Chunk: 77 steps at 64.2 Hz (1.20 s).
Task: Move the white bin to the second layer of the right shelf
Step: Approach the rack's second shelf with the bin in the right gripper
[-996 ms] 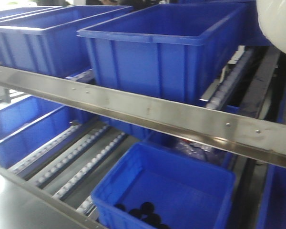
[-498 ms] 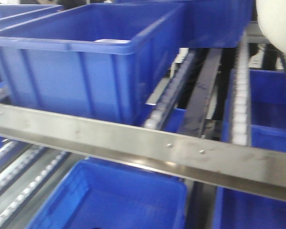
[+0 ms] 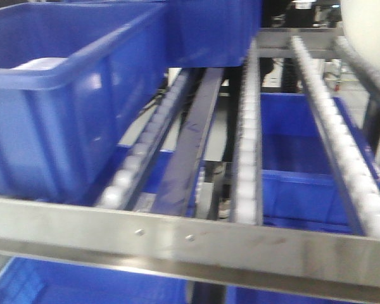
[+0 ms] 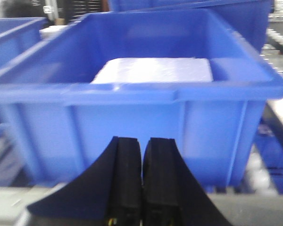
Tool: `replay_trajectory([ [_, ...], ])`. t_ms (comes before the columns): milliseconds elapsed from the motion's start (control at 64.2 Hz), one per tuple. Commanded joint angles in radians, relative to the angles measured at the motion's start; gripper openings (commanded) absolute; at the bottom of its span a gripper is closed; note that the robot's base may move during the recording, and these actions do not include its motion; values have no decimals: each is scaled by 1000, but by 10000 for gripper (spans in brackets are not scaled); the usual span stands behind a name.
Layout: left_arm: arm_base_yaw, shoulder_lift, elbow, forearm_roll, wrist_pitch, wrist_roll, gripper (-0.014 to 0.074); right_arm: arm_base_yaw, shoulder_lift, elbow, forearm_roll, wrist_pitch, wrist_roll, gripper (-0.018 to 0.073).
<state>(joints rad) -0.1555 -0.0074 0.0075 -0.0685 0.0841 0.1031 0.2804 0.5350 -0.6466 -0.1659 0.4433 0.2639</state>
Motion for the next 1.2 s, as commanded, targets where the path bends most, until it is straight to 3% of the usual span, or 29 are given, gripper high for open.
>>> replay_trajectory([
  [0,-4,-14,37,-5,-84,-4,85,-5,0,-31,-10,-99,0,57],
  [1183,-4,-14,37,-5,-84,-4,85,-5,0,-31,-10,-99,0,57],
])
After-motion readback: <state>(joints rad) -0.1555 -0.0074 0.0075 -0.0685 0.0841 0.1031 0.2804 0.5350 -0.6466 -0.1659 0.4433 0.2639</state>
